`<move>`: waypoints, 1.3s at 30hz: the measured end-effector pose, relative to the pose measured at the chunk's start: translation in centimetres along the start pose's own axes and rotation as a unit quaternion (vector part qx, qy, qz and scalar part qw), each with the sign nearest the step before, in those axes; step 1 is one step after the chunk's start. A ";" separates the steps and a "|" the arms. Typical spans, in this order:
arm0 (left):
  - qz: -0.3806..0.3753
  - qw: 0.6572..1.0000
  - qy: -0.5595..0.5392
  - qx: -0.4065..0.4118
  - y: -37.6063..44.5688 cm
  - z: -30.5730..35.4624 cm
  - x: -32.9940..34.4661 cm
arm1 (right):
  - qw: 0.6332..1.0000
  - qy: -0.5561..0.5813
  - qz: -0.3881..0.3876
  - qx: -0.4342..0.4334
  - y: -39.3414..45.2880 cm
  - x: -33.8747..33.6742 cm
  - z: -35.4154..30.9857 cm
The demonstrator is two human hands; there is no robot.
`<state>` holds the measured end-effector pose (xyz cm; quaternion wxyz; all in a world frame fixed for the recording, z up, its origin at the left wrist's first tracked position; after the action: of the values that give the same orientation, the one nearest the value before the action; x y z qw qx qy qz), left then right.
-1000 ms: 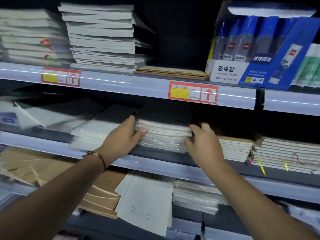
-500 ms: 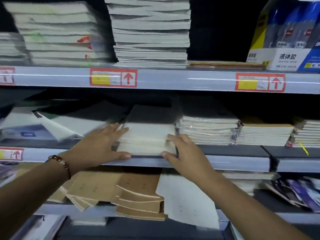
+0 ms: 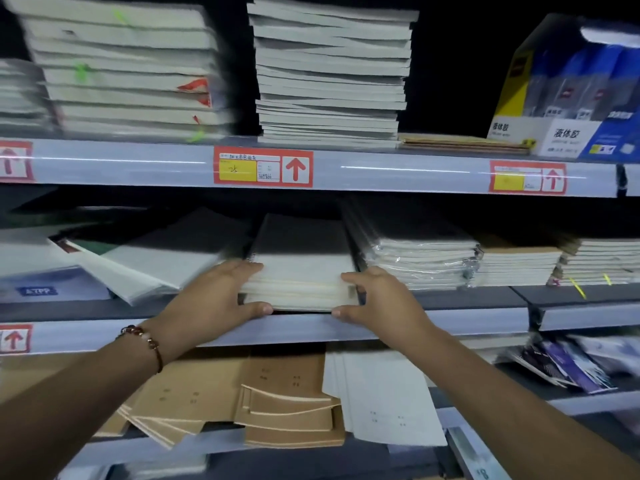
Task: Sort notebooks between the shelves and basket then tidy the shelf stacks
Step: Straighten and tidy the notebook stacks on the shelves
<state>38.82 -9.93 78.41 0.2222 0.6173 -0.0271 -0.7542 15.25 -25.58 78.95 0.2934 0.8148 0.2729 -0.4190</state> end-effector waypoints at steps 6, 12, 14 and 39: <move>0.068 0.997 -0.025 -0.026 0.5 0.2 1.0 | 1.000 0.022 0.004 0.016 2.0 0.3 0.3; 0.114 0.991 -0.036 -0.053 1.2 0.6 1.7 | 0.998 0.054 0.017 0.033 2.9 1.1 0.6; 0.125 0.990 -0.019 -0.062 1.6 0.7 2.0 | 0.997 0.058 0.034 0.037 3.1 1.7 0.4; 0.046 0.997 0.045 -0.042 3.3 0.4 0.5 | 0.998 0.024 0.052 0.001 3.6 2.2 0.3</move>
<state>39.38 -13.19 79.04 0.2834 0.6385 -0.0140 -0.7154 18.75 -27.79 77.84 0.3077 0.8378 0.2366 -0.3840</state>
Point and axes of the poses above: each hand's wrist, its own y-axis towards the middle knuckle, its own x-axis out of the palm, z = x × y, the point moved 1 cm from there along y, towards the middle knuckle, and after that the axes turned 2 degrees about x, right-handed, at the moved point
